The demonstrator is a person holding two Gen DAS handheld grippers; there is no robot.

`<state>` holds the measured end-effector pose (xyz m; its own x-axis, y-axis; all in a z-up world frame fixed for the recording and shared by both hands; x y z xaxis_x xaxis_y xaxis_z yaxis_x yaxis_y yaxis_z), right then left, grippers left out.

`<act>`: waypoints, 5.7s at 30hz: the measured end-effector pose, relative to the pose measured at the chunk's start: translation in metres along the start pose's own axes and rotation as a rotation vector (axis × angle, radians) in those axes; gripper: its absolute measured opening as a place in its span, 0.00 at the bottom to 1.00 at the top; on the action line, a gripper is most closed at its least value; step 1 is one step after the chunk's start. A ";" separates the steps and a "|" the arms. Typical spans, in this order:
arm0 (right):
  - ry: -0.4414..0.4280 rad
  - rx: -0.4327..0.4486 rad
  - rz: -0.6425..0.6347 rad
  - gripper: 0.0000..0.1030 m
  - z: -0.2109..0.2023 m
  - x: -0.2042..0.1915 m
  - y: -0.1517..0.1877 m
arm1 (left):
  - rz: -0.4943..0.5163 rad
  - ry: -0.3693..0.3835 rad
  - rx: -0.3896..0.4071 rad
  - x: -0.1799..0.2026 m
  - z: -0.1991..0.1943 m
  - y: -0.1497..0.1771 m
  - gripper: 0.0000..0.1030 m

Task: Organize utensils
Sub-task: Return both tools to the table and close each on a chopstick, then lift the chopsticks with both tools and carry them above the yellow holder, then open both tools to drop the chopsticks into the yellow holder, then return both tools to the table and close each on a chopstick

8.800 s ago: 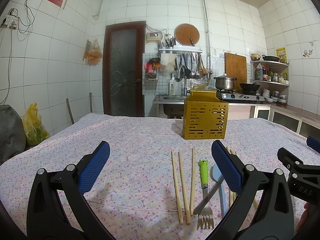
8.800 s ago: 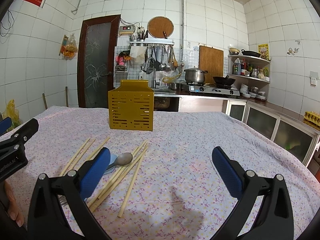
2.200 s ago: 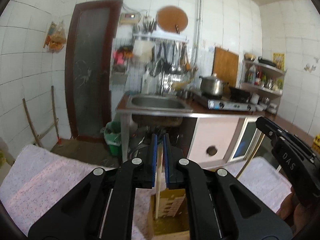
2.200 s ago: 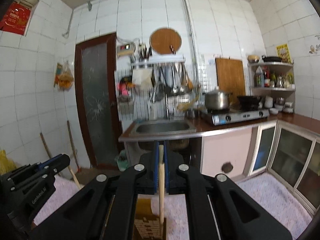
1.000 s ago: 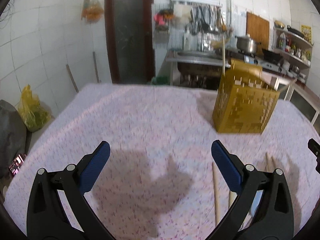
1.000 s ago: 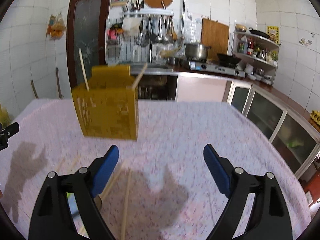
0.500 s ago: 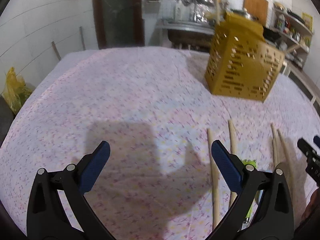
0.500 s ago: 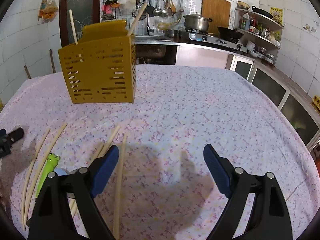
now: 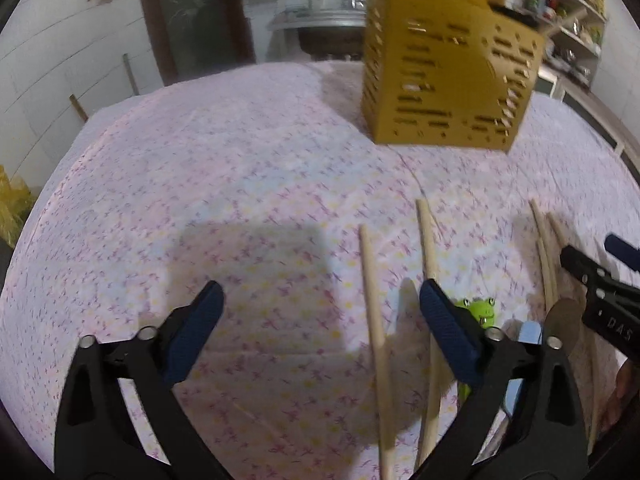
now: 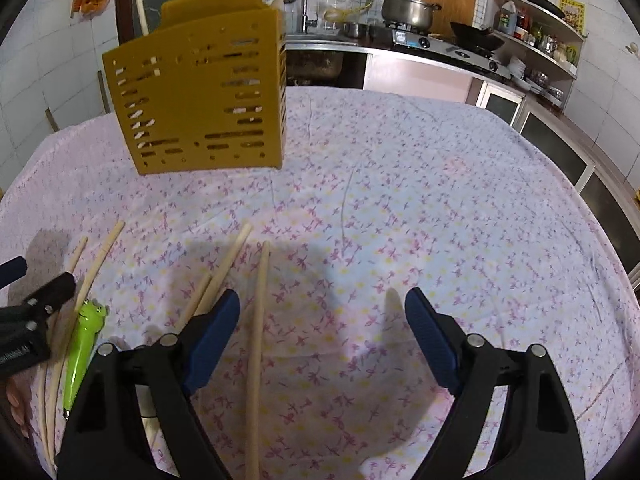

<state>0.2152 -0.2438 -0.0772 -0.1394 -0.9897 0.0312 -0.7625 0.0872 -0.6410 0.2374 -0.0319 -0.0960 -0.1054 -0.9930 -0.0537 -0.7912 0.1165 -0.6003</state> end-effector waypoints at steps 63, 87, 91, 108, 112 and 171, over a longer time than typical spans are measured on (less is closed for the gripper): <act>-0.113 0.649 0.091 0.06 -0.195 0.021 0.009 | -0.125 0.035 0.570 -0.036 -0.188 0.028 0.04; -0.145 0.899 0.088 0.06 -0.240 0.001 -0.153 | -0.098 0.117 0.839 -0.011 -0.253 -0.134 0.04; -0.152 0.927 0.113 0.06 -0.226 -0.007 -0.198 | -0.103 0.140 0.915 0.000 -0.255 -0.188 0.04; -0.061 0.782 0.092 0.06 -0.068 -0.020 -0.236 | -0.111 0.133 0.765 0.016 -0.076 -0.258 0.04; -0.032 0.702 0.088 0.22 -0.071 -0.011 -0.228 | -0.120 0.137 0.691 -0.001 -0.077 -0.248 0.29; -0.074 -0.045 0.035 0.06 0.002 -0.016 -0.010 | -0.079 0.099 0.045 -0.002 0.000 -0.026 0.95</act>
<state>0.2265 -0.2286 -0.0722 -0.1207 -0.9915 -0.0481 -0.7862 0.1251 -0.6052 0.2580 -0.0331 -0.0809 -0.1043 -0.9919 0.0730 -0.7720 0.0345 -0.6346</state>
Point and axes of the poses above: each gripper's, at about its wrist camera, not at the fingertips, and z roughly the way its jaws point, x to its right, y to its underside, the point moved 4 cm from there along z, roughly the way its jaws point
